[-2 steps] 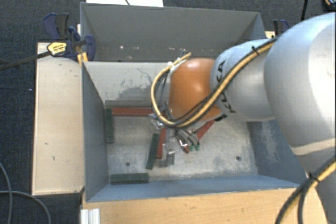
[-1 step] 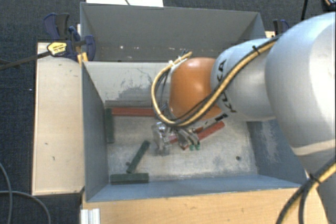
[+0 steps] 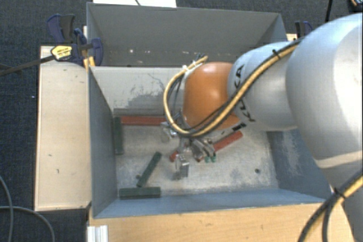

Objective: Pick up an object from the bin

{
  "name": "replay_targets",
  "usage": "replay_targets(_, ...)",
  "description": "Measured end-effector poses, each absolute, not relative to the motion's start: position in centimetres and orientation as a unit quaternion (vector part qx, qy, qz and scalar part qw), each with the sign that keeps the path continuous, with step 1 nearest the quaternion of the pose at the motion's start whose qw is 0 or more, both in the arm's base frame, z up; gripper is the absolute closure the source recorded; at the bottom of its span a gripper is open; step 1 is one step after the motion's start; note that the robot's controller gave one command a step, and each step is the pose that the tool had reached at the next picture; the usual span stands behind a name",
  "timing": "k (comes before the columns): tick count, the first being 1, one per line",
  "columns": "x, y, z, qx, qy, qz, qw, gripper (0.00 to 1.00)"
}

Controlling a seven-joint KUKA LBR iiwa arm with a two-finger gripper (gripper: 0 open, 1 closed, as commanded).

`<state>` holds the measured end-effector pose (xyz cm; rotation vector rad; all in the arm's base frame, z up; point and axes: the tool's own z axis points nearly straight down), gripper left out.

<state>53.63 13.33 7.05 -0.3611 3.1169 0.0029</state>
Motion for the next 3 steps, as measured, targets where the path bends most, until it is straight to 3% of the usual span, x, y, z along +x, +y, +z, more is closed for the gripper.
replay_targets(1, 55.7, 7.5, 7.1, -0.138, 0.99, -0.001, 0.003, 0.0)
replay_targets(2, 55.6, 8.0, 7.1, -0.139, 0.99, 0.001, 0.003, 1.0)
replay_targets(3, 54.2, 7.3, 21.7, -0.15, 0.989, 0.0, 0.005, 1.0)
